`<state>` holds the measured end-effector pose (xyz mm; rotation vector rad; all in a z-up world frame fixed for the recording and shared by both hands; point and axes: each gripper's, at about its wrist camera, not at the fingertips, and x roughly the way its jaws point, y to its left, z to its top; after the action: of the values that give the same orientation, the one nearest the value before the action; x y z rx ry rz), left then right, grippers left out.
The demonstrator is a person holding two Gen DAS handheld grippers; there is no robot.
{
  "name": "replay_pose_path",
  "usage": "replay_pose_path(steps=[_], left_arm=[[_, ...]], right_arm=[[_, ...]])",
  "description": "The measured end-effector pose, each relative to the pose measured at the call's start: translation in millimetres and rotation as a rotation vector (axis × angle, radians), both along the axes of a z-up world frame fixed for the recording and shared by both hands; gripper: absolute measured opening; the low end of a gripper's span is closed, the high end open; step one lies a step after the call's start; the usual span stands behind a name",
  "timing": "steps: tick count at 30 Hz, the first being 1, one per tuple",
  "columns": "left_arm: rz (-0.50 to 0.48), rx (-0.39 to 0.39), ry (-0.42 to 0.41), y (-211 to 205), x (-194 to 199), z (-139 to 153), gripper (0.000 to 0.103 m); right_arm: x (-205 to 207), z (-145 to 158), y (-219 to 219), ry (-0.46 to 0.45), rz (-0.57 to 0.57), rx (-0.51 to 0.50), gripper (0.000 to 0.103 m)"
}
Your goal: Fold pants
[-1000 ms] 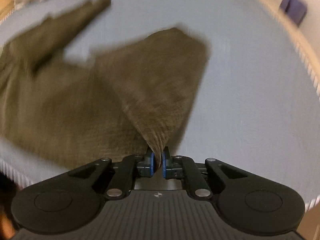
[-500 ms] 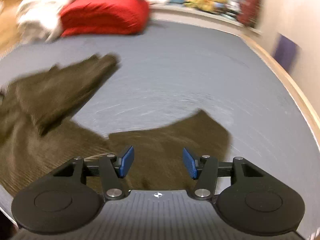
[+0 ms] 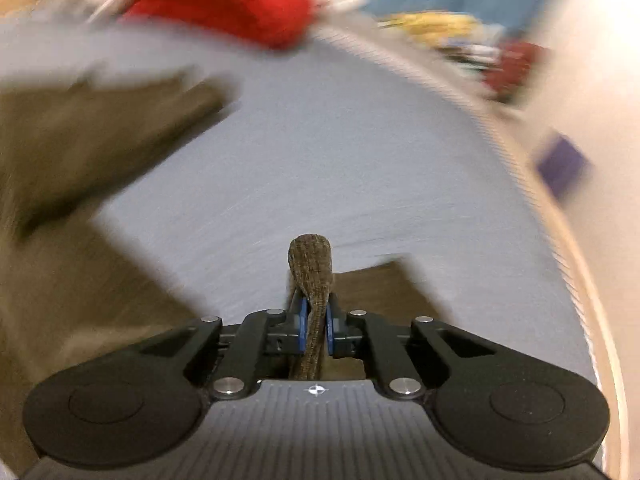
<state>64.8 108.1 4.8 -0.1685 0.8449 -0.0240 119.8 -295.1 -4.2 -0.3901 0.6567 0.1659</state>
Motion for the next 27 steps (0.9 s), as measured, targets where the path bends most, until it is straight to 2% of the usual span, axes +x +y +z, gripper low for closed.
replay_pose_path(steps=[2, 3, 5, 7, 8, 10, 12, 14, 15, 16, 18, 20, 22, 25, 27], left_arm=[[-0.008, -0.003, -0.004, -2.8, 0.4, 1.1, 0.066], [-0.011, -0.005, -0.004, -3.8, 0.8, 1.5, 0.066], [-0.016, -0.005, -0.004, -6.4, 1.3, 1.7, 0.066], [-0.022, -0.003, -0.001, -9.7, 2.4, 1.6, 0.066], [-0.026, -0.001, -0.001, -11.8, 2.8, 1.5, 0.066], [-0.035, 0.006, 0.001, -16.4, 3.5, 0.8, 0.067], [-0.042, 0.013, 0.004, -20.0, 3.5, -0.4, 0.067], [-0.044, 0.019, 0.006, -21.9, 3.0, -1.6, 0.067], [-0.045, 0.023, 0.007, -22.3, 2.8, -2.3, 0.067], [-0.044, 0.027, 0.008, -22.4, 3.1, -3.0, 0.068], [-0.037, 0.036, 0.012, -20.3, 3.2, -5.3, 0.068], [-0.028, 0.043, 0.02, -17.0, 4.0, -8.3, 0.069], [-0.017, 0.051, 0.03, -12.5, 4.7, -12.2, 0.069], [-0.008, 0.062, 0.044, -6.5, 6.0, -17.7, 0.069], [-0.004, 0.066, 0.05, -3.5, 7.4, -20.4, 0.069]], right_arm=[[-9.9, 22.3, -46.4, -0.079, -0.17, 0.092, 0.009], [-18.8, 31.6, -78.7, -0.122, -0.312, 0.125, 0.008], [-34.4, 35.9, -132.2, -0.137, -0.598, 0.16, 0.008], [-58.6, 21.6, -198.1, -0.057, -0.959, 0.257, 0.009], [-70.8, 8.1, -225.4, -0.001, -1.074, 0.346, 0.009], [-86.3, -22.2, -262.7, 0.114, -1.205, 0.463, 0.016], [-96.3, -36.9, -279.8, 0.128, -1.298, 0.487, 0.019], [-98.9, -31.8, -282.7, 0.058, -1.341, 0.44, 0.025], [-99.1, -24.3, -280.4, -0.004, -1.326, 0.433, 0.035], [-101.1, -17.6, -275.5, -0.051, -1.299, 0.442, 0.045], [-92.5, -7.6, -263.5, -0.114, -1.165, 0.516, 0.049], [-79.1, -7.7, -252.1, -0.098, -1.033, 0.6, 0.05], [-64.9, -14.6, -245.3, -0.055, -0.983, 0.671, 0.05], [-57.5, -36.7, -249.7, 0.065, -1.059, 0.729, 0.05], [-52.0, -50.9, -252.4, 0.113, -1.086, 0.772, 0.05]])
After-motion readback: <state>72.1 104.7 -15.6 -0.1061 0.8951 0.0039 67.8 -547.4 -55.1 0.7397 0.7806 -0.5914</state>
